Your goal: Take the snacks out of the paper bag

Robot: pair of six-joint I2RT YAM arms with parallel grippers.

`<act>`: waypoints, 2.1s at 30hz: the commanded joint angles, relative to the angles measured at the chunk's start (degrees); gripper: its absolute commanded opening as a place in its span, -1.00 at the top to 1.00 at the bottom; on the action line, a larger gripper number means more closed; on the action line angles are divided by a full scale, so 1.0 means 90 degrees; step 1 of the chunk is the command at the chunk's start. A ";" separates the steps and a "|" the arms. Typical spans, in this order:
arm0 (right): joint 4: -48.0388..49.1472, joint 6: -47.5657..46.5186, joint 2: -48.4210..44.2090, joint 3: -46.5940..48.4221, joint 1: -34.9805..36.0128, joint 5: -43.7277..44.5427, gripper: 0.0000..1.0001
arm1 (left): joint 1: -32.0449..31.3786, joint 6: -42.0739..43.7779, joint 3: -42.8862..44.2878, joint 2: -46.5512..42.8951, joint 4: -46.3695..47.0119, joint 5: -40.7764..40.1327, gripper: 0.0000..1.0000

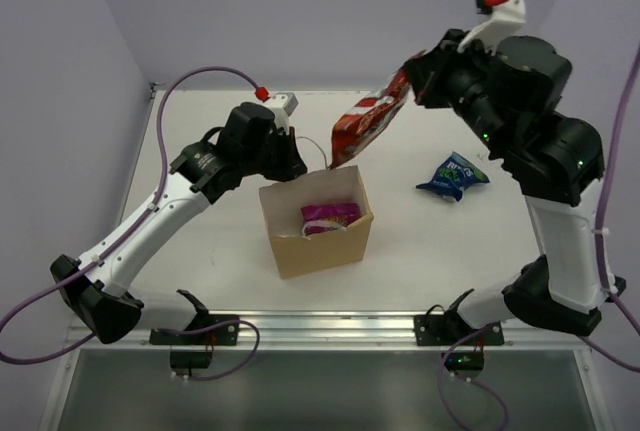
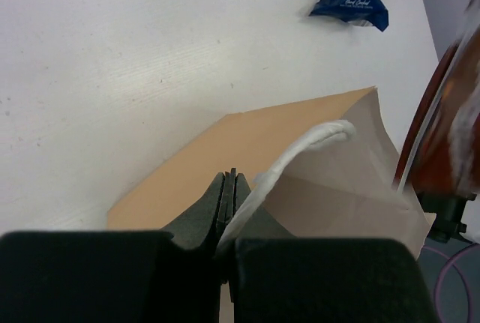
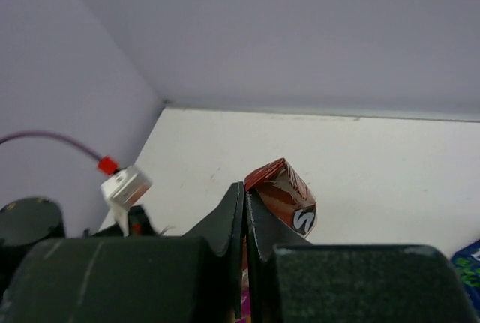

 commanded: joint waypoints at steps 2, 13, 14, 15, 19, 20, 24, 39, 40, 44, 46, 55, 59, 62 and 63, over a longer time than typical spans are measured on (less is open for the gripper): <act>0.0566 -0.0326 -0.0750 -0.0798 -0.0880 0.1575 1.00 | 0.0001 -0.0071 0.0317 -0.0215 -0.0286 -0.0395 1.00; 0.0079 0.0549 -0.1671 -0.4272 -0.2775 0.1869 1.00 | 0.0001 -0.0061 0.1001 -0.0206 -0.0590 -0.0836 1.00; -0.0174 0.0718 -0.1603 -0.4518 -0.3057 0.1742 1.00 | 0.0001 -0.0042 0.1021 -0.0206 -0.0552 -0.0845 1.00; -0.0234 0.0864 -0.1573 -0.4792 -0.3195 0.1605 1.00 | 0.0001 -0.0032 0.1031 -0.0215 -0.0532 -0.0836 1.00; -0.0264 0.1178 -0.1319 -0.6014 -0.3548 0.1086 1.00 | 0.0001 0.0017 0.0983 -0.0235 -0.0260 -0.0476 1.00; -0.0255 0.1178 -0.1222 -0.6131 -0.3568 0.1038 1.00 | 0.0010 0.0027 0.0934 -0.0254 -0.0181 -0.0329 1.00; -0.0254 0.1178 -0.0462 -0.6318 -0.3626 0.0862 1.00 | 0.0010 -0.0041 0.0728 -0.0430 0.0015 -0.0249 1.00; -0.0674 0.0682 0.0703 -0.4484 -0.3705 0.0608 -0.24 | 0.0030 0.0310 0.1638 0.0088 -0.0493 -0.0778 1.00; -0.0694 0.0603 0.0674 -0.4395 -0.3647 0.0482 -0.48 | 0.0020 0.0272 0.1511 0.0020 -0.0454 -0.0729 1.00; -0.0791 0.0037 0.0430 -0.3685 -0.3149 0.0267 -0.67 | 0.0020 0.0115 0.0876 -0.0059 -0.0288 -0.0621 1.00; -0.1268 0.0045 0.0487 -0.3234 -0.2779 -0.0094 -0.68 | 0.0020 0.0047 0.0729 -0.0050 -0.0229 -0.0592 1.00; -0.2003 0.1275 0.0449 -0.2323 -0.1148 -0.2331 -0.70 | 0.0030 0.0027 0.0650 -0.0010 -0.0239 -0.0621 0.97; -0.1885 0.1822 0.0517 -0.2577 -0.0298 -0.2147 -0.70 | 0.0030 0.0056 0.0816 0.0019 -0.0530 -0.0815 0.73; -0.1847 0.2202 0.0585 -0.2646 0.0336 -0.2078 -0.70 | 0.0030 0.0027 0.1011 0.0058 -0.0862 -0.1010 0.42; -0.1837 0.2300 0.0595 -0.2665 0.0435 -0.2030 -0.70 | 0.0030 -0.0021 0.1031 0.0058 -0.0960 -0.1060 0.39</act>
